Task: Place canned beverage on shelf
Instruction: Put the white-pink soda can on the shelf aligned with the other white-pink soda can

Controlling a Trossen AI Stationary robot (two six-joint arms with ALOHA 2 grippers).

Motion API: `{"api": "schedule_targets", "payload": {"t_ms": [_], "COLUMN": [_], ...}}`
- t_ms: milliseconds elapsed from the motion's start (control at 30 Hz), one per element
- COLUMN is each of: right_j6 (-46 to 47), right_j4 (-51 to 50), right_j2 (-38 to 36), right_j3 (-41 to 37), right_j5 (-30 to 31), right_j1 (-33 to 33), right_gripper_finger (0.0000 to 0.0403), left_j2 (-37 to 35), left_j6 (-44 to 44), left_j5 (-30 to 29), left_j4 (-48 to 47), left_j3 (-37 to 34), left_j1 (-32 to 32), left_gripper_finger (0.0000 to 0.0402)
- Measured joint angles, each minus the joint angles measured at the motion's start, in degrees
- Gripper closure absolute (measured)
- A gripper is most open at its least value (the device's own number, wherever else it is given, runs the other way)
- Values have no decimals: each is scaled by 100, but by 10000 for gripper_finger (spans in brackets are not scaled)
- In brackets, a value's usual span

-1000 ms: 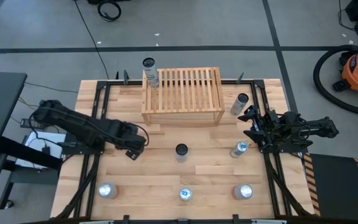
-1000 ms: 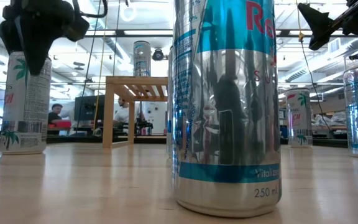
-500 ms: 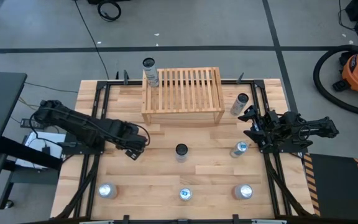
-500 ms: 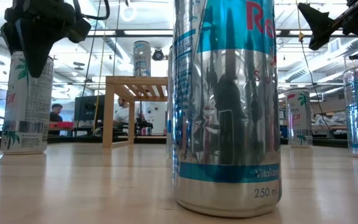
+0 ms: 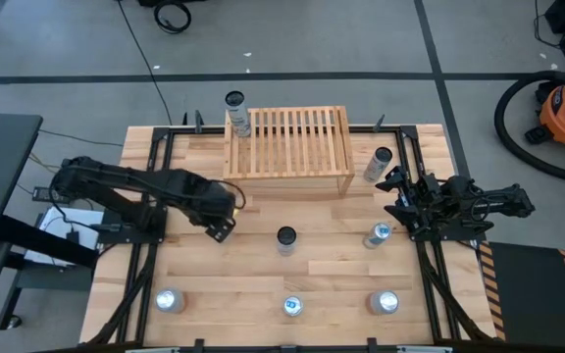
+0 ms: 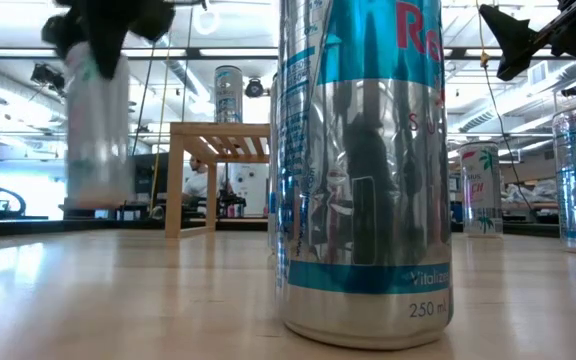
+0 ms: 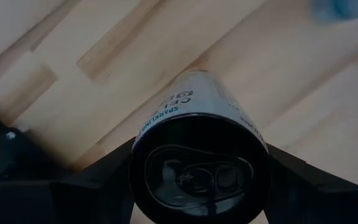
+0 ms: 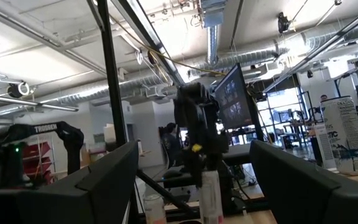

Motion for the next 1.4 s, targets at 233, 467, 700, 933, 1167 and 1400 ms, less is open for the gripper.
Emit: {"api": "schedule_targets", "payload": {"t_ms": [233, 467, 700, 933, 1167, 1400], "right_j6": [-196, -193, -102, -266, -584, -916], "right_j4": [2, 36, 57, 57, 49, -134], "right_j2": [0, 0, 176, 886, 2230, 3775], "right_j3": [1, 0, 147, 656, 1575, 2602], "right_j5": [106, 570, 813, 770, 753, 728], "right_j1": [0, 0, -4, -4, -18, -274], "right_gripper_finger": [85, 85, 85, 85, 85, 85], "left_j2": [5, 11, 13, 75, 222, 299], "left_j6": [291, 865, 1448, 1862, 2225, 2483], "left_j5": [-10, -215, -208, -66, 193, 310], "left_j4": [-228, -193, -189, -165, -36, 56], "left_j3": [1076, 1742, 2057, 2209, 2223, 2220], "left_j1": [231, 776, 1405, 1816, 2062, 2350], "left_gripper_finger": [136, 136, 136, 136, 136, 136]}}
